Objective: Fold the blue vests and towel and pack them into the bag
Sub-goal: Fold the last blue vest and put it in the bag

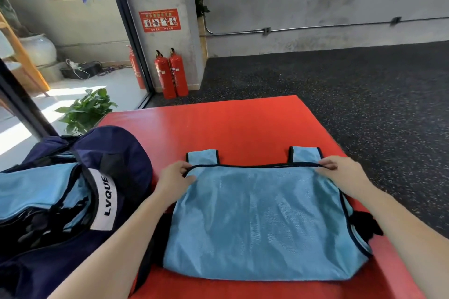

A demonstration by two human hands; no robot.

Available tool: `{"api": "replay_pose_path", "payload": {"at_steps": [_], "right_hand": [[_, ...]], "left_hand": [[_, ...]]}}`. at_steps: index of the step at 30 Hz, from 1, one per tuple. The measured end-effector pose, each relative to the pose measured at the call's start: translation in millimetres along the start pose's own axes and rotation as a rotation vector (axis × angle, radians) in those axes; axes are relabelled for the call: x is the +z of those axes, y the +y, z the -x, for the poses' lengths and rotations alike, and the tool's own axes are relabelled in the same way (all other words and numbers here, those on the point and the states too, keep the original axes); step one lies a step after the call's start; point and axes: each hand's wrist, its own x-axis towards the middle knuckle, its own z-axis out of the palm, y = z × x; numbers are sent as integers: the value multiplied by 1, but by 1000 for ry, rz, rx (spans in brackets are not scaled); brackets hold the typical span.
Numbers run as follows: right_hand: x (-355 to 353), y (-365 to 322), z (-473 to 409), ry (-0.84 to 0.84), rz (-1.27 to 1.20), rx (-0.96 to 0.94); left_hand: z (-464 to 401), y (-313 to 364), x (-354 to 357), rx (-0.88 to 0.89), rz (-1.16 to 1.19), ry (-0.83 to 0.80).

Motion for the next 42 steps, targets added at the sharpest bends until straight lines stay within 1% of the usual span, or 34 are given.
{"api": "replay_pose_path", "payload": {"at_steps": [2, 4, 8, 10, 12, 14, 15, 17, 18, 20, 23, 26, 29, 30, 31, 33, 35, 37, 39, 42], "right_hand": [[-5, -3, 2, -37, 20, -5], [-8, -2, 5, -63, 31, -5], [-14, 3, 20, -109, 4, 7], [-22, 2, 26, -94, -43, 3], [-33, -2, 25, -63, -102, -9], [-41, -8, 17, -16, -173, -18], [-44, -12, 11, 17, -203, -22], [-42, -18, -4, 65, -226, -33], [-38, -19, -11, 76, -221, -31], [-24, -20, -19, 61, -199, -15], [-4, -13, -23, 30, -115, 23], [3, -7, -22, 0, -78, 59], [-3, -9, -20, -22, -58, 51], [-6, -10, -17, -28, -60, 56], [-9, -11, -13, -29, -57, 64], [-15, -9, -2, -1, -45, 58], [-24, -6, 15, 45, -13, 24], [-34, -6, 37, 49, 27, 7], [-43, -5, 60, 7, 111, 4], [-50, 1, 92, -103, 177, 26]], "left_hand": [[-1, -3, -3, 22, -55, 17], [2, -4, -7, 37, -96, 1], [15, -13, -15, 35, -92, -16], [19, -12, -23, 34, -39, -30], [20, -7, -35, 39, 87, -25], [16, 0, -46, 36, 205, 30], [13, 4, -50, 33, 229, 64], [1, 9, -49, 24, 190, 135], [-5, 12, -45, 26, 134, 169], [-15, 15, -33, 30, 63, 207], [-25, 11, -13, -2, 41, 151], [-30, -2, 1, 9, -135, 85], [-29, -9, 1, -17, -136, 88], [-28, -9, 1, -20, -169, 98], [-24, -8, 1, -15, -252, 110], [-8, 1, 4, 44, -416, 143], [17, 14, 12, 145, -430, 134], [44, 24, 20, 256, -430, 84], [67, 28, 29, 338, -434, 16], [94, 25, 39, 377, -412, -49]]}}
